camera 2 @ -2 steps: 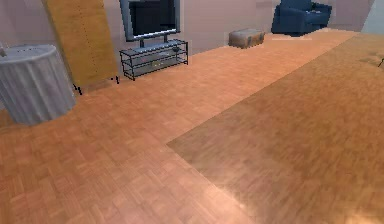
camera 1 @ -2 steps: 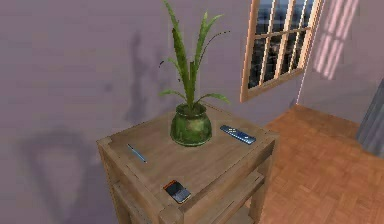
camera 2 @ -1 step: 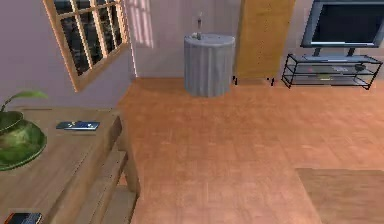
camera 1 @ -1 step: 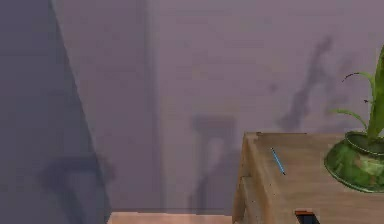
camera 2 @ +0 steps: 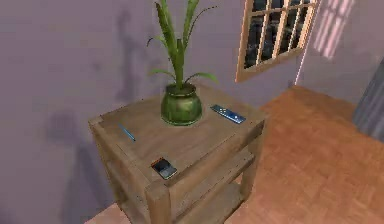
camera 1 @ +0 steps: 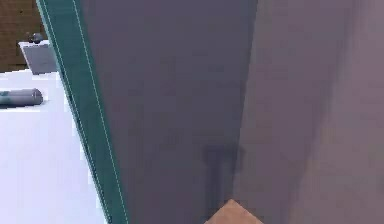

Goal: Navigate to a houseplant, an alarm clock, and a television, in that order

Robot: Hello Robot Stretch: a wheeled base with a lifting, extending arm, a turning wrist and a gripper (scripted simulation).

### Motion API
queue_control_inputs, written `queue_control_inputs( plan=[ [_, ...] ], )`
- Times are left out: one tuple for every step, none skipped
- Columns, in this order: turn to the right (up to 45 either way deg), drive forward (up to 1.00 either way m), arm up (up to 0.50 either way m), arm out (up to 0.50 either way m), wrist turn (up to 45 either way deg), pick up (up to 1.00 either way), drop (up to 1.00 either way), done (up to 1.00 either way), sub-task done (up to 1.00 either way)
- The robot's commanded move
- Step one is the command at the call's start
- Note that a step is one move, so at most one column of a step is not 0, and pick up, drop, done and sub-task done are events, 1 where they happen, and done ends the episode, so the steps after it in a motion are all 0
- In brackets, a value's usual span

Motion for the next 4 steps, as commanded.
queue_control_inputs(
  plan=[
    [-45.0, 0.00, 0.00, 0.00, 0.0, 0.00, 0.00, 0.00, 0.00],
    [-15.0, 0.00, 0.00, 0.00, 0.0, 0.00, 0.00, 0.00, 0.00],
    [0.0, 0.45, 0.00, 0.00, 0.0, 0.00, 0.00, 0.00, 0.00],
    [24.0, 0.00, 0.00, 0.00, 0.0, 0.00, 0.00, 0.00, 0.00]
  ],
)
